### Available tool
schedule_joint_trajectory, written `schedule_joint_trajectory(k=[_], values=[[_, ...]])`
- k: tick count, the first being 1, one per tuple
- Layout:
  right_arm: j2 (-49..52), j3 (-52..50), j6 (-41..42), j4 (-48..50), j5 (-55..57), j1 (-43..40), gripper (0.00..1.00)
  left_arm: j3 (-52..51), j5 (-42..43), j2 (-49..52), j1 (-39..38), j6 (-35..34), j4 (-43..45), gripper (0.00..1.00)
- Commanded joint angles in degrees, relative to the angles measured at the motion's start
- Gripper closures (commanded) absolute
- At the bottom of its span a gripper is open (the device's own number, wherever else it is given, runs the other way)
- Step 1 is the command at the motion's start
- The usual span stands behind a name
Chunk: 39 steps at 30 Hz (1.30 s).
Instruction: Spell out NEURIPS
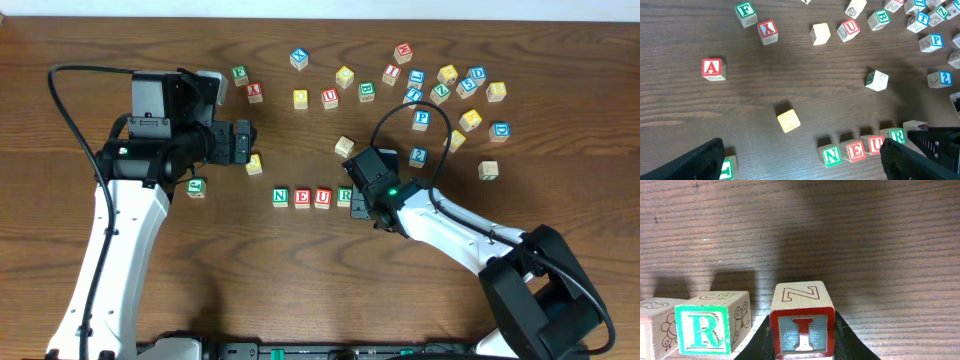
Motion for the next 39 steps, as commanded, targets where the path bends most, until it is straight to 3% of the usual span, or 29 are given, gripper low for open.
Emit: schedule_joint_trajectory(k=[1, 30, 39], values=[[1.8, -0.5, -0.5, -0.3, -3.3, -0.1, 0.83, 1.4, 0.7, -0.5, 0.2, 0.3, 0.0, 0.02], [1.8, -0.5, -0.5, -0.1, -3.2, -0.1, 0.64, 1.4, 0.7, -0.5, 0.2, 0.3, 0.0, 0.02], [1.8, -0.4, -0.5, -0.1, -2.5, -0.1, 0.65, 1.4, 0.7, -0.5, 0.2, 0.3, 0.0, 0.02]])
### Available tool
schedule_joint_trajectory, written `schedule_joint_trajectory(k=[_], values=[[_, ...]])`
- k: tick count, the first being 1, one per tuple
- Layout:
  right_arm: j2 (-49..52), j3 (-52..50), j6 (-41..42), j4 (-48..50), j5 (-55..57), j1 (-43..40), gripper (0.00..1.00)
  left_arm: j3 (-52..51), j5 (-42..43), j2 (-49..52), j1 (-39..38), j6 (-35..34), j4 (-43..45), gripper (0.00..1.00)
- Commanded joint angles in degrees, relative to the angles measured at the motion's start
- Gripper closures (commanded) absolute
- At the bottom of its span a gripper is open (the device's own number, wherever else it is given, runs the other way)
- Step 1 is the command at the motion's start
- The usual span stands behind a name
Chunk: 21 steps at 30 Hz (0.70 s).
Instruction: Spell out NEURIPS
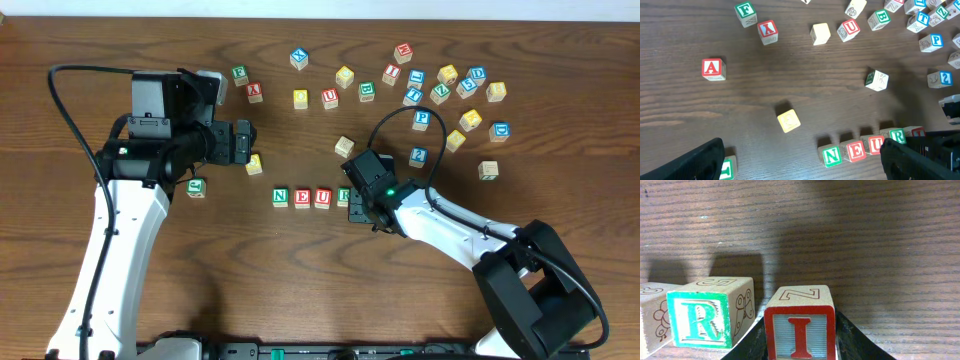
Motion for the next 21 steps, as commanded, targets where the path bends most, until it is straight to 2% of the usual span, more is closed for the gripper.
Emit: schedule_joint_trajectory(k=[1, 21], values=[[0.5, -0.1, -0.3, -0.2, 0.8, -0.1, 0.65, 1.4, 0.7, -0.5, 0.2, 0.4, 0.0, 0.02], [0.5, 3.5, -2.0, -4.4, 1.4, -0.1, 0.65, 1.4, 0.7, -0.5, 0.2, 0.4, 0.0, 0.02]])
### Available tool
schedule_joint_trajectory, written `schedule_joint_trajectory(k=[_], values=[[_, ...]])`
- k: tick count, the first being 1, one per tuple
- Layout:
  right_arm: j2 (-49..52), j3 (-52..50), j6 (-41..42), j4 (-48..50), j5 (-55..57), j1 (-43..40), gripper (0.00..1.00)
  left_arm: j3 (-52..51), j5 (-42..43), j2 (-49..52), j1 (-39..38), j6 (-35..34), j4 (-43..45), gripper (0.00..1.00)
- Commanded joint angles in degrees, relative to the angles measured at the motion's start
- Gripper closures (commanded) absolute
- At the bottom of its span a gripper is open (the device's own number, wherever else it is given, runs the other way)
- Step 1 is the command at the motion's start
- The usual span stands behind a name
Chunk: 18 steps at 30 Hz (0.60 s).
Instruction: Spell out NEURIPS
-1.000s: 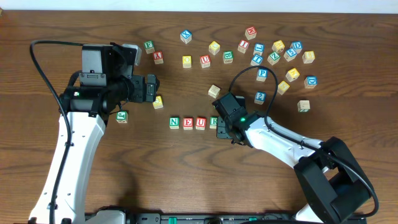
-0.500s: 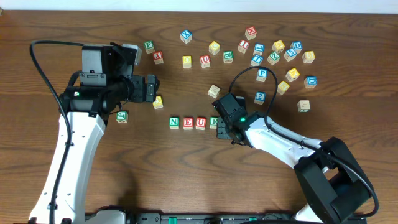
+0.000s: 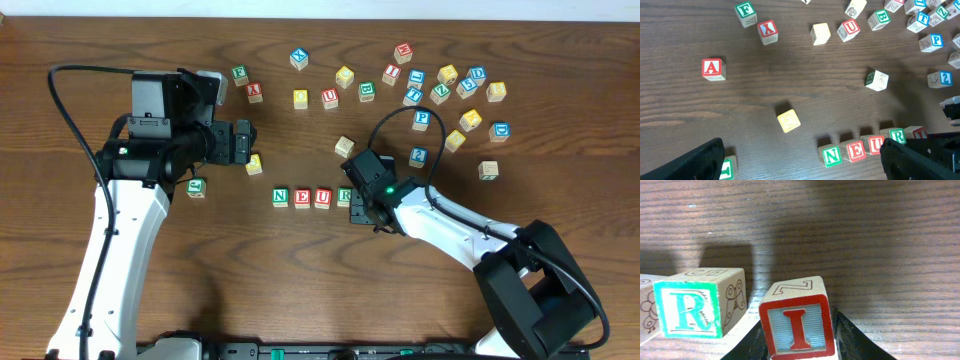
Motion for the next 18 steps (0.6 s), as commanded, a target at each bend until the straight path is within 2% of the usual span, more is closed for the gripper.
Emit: schedule_joint_trajectory(k=[1, 18], values=[[0.5, 2.4, -1.3, -0.9, 1.2, -0.1, 0.65, 1.4, 0.7, -0.5, 0.2, 0.3, 0.0, 0.02], [0.5, 4.9, -2.6, -4.2, 3.3, -0.1, 0.66, 1.4, 0.7, -0.5, 0.2, 0.3, 0.0, 0.02]])
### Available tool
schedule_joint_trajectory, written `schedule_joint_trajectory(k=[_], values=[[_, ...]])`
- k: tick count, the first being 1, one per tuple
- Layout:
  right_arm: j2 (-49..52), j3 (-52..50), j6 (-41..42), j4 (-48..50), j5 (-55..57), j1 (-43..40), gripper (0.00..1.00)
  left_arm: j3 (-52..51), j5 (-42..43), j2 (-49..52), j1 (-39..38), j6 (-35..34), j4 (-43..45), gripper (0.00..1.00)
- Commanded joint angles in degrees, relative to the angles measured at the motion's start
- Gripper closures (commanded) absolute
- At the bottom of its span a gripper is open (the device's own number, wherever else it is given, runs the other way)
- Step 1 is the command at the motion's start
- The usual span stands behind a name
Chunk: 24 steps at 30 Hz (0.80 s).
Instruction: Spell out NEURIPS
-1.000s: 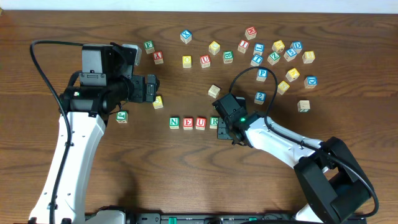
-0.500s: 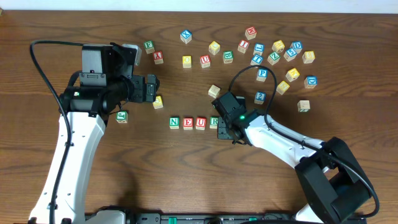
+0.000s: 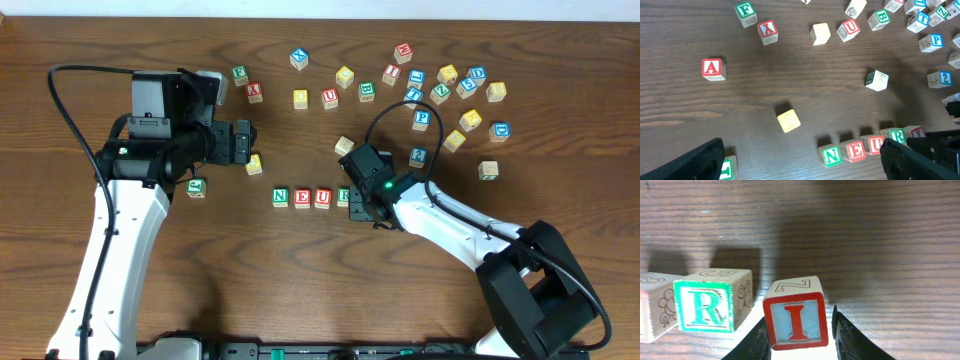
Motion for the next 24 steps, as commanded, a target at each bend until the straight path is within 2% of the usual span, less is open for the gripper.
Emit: schedule_joint_trajectory(k=[1, 12, 18, 24], values=[[0.5, 2.9, -1.0, -1.6, 2.7, -0.1, 0.66, 1.4, 0.7, -0.5, 0.2, 0.4, 0.0, 0.02], [0.5, 7.3, -2.4, -4.2, 3.1, -0.1, 0.65, 1.4, 0.7, -0.5, 0.2, 0.4, 0.0, 0.02], [0.5, 9.8, -2.4, -7.7, 4.1, -0.1, 0.71, 1.4, 0.7, -0.5, 0.2, 0.4, 0.0, 0.02], [0.5, 14.8, -1.7, -16.6, 4.6, -0.1, 0.78, 1.4, 0.7, -0.5, 0.2, 0.4, 0.0, 0.02]])
